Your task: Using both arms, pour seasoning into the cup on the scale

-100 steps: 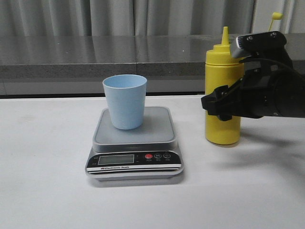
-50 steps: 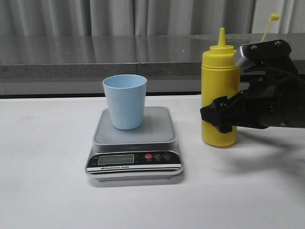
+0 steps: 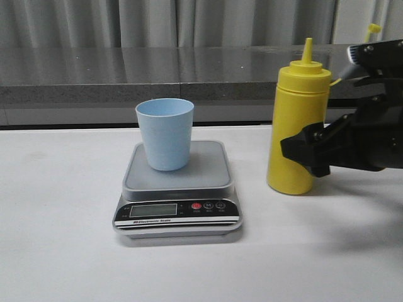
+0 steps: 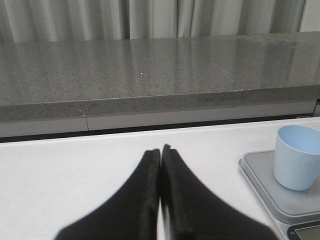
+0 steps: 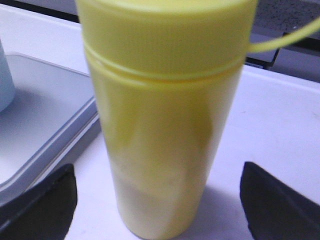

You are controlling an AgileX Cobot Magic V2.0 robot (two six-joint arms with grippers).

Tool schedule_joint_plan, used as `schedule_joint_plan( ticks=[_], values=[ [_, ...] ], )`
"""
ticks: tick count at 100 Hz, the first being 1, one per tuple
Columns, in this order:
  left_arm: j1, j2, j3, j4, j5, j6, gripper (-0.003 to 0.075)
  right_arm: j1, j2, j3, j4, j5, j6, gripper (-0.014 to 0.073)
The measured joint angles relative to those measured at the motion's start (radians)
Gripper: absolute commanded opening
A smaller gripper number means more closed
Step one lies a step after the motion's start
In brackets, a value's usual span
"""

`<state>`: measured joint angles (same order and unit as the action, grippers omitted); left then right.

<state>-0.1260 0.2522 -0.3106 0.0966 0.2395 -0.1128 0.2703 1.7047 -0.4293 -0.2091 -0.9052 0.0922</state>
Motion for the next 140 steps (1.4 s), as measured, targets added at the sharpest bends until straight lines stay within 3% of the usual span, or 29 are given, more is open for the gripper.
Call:
schedule_joint_plan(
  ticks=[44, 84, 123, 133, 140],
  values=[
    [0.0, 0.0, 0.0, 0.0, 0.0, 0.0, -0.002, 0.0, -0.371, 0.184, 0.114, 0.053, 0.0, 0.0647],
    [0.0, 0.0, 0.0, 0.0, 0.0, 0.0, -0.002, 0.0, -0.893, 0.2, 0.138, 0.58, 0.0, 0.0646],
    [0.0, 0.0, 0.0, 0.0, 0.0, 0.0, -0.002, 0.0, -1.353, 0.2, 0.141, 0.993, 0.0, 0.0643],
    [0.0, 0.0, 0.0, 0.0, 0.0, 0.0, -0.002, 0.0, -1.424, 0.2, 0.141, 1.075, 0.0, 0.0587],
    [0.0, 0.0, 0.0, 0.0, 0.0, 0.0, -0.002, 0.0, -1.466, 0.2, 0.141, 1.107, 0.0, 0.0495]
  ],
)
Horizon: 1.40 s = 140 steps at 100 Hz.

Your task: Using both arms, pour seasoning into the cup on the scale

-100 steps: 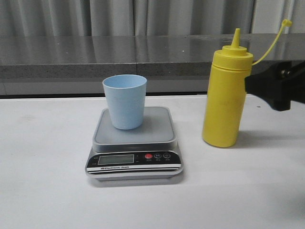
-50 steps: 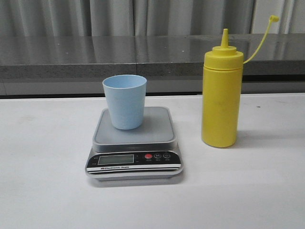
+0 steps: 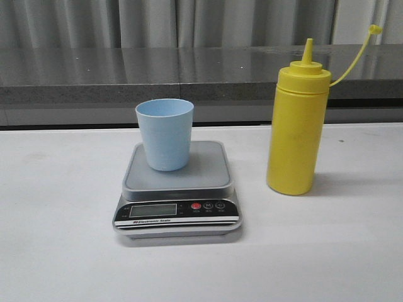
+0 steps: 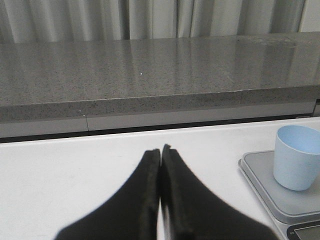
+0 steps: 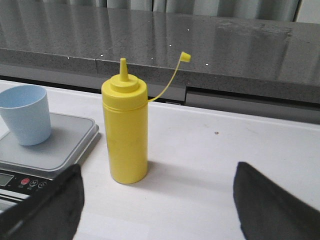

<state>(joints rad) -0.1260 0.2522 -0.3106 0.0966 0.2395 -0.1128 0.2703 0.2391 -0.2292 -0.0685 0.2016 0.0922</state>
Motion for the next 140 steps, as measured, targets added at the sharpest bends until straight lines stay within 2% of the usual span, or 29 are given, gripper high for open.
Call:
schedule_joint_plan(
  ticks=[16, 17, 30, 140],
  values=[
    [0.0, 0.0, 0.0, 0.0, 0.0, 0.0, -0.002, 0.0, -0.039, 0.0, 0.0, 0.023, 0.0, 0.0177],
    [0.0, 0.0, 0.0, 0.0, 0.0, 0.0, -0.002, 0.0, -0.039, 0.0, 0.0, 0.025, 0.0, 0.0135],
    [0.0, 0.0, 0.0, 0.0, 0.0, 0.0, -0.002, 0.0, -0.041, 0.0, 0.0, 0.025, 0.0, -0.0074],
    [0.0, 0.0, 0.0, 0.0, 0.0, 0.0, -0.002, -0.005, -0.046, 0.01, -0.022, 0.023, -0.001, -0.0067]
  ],
)
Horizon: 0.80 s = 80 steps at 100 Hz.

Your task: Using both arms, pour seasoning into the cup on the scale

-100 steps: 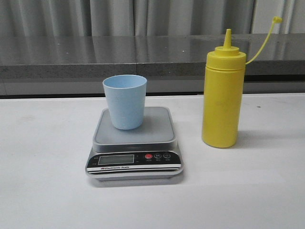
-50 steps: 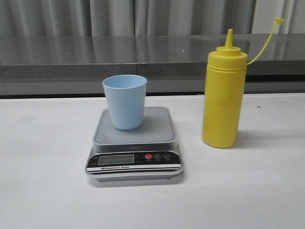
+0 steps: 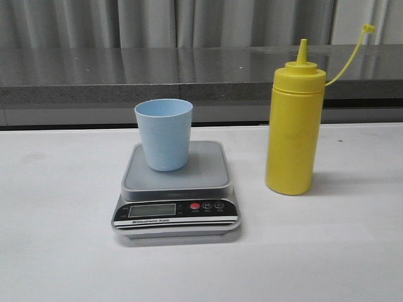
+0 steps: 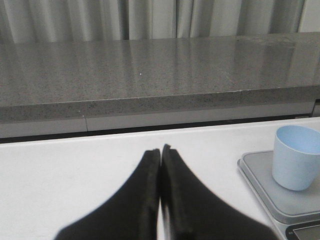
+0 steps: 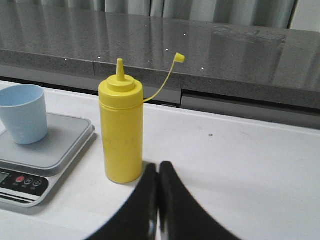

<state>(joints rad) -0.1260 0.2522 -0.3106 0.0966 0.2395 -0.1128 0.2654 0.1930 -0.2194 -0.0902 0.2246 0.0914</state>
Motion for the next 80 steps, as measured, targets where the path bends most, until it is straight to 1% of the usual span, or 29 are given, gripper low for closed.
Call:
schedule_joint_plan(
  ticks=[12, 26, 45, 63, 80],
  values=[
    [0.0, 0.0, 0.0, 0.0, 0.0, 0.0, -0.002, -0.036, -0.025, 0.004, -0.011, 0.017, 0.0, -0.0067],
    [0.0, 0.0, 0.0, 0.0, 0.0, 0.0, -0.002, -0.119, -0.062, 0.014, -0.01, 0.017, 0.0, -0.0067],
    [0.0, 0.0, 0.0, 0.0, 0.0, 0.0, -0.002, -0.216, -0.123, 0.08, 0.002, -0.005, 0.0, -0.0067],
    [0.0, 0.0, 0.0, 0.0, 0.0, 0.0, -0.002, -0.236, -0.192, 0.157, 0.017, -0.022, 0.0, -0.0067],
    [0.0, 0.0, 0.0, 0.0, 0.0, 0.0, -0.002, -0.236, -0.203, 0.216, 0.02, -0.044, 0.0, -0.0067]
  ],
)
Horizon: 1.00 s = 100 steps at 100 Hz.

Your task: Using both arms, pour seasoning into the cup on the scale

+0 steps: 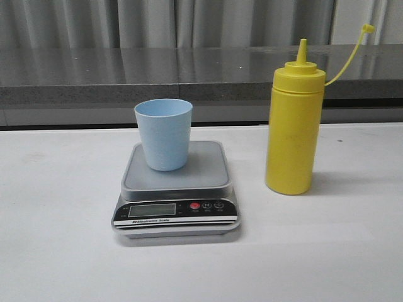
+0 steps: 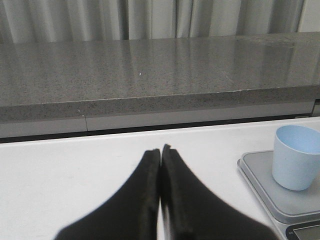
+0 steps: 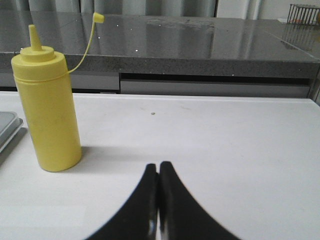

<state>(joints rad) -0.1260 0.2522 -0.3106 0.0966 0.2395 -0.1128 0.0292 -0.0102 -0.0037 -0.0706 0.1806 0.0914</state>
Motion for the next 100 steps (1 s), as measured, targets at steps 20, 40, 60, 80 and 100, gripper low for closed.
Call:
schedule_joint_plan(
  ticks=[20, 40, 60, 80, 100],
  values=[
    [0.0, 0.0, 0.0, 0.0, 0.0, 0.0, -0.002, 0.0, 0.0, 0.03, 0.004, -0.009, 0.002, -0.0067],
    [0.0, 0.0, 0.0, 0.0, 0.0, 0.0, -0.002, 0.0, 0.0, 0.03, 0.004, -0.013, 0.004, -0.0067],
    [0.0, 0.0, 0.0, 0.0, 0.0, 0.0, -0.002, 0.0, 0.0, 0.03, 0.004, -0.015, 0.005, -0.0067],
    [0.0, 0.0, 0.0, 0.0, 0.0, 0.0, -0.002, 0.0, 0.0, 0.03, 0.004, -0.015, 0.005, -0.0067],
    [0.0, 0.0, 0.0, 0.0, 0.0, 0.0, -0.002, 0.0, 0.0, 0.03, 0.004, -0.015, 0.005, -0.0067]
  ],
)
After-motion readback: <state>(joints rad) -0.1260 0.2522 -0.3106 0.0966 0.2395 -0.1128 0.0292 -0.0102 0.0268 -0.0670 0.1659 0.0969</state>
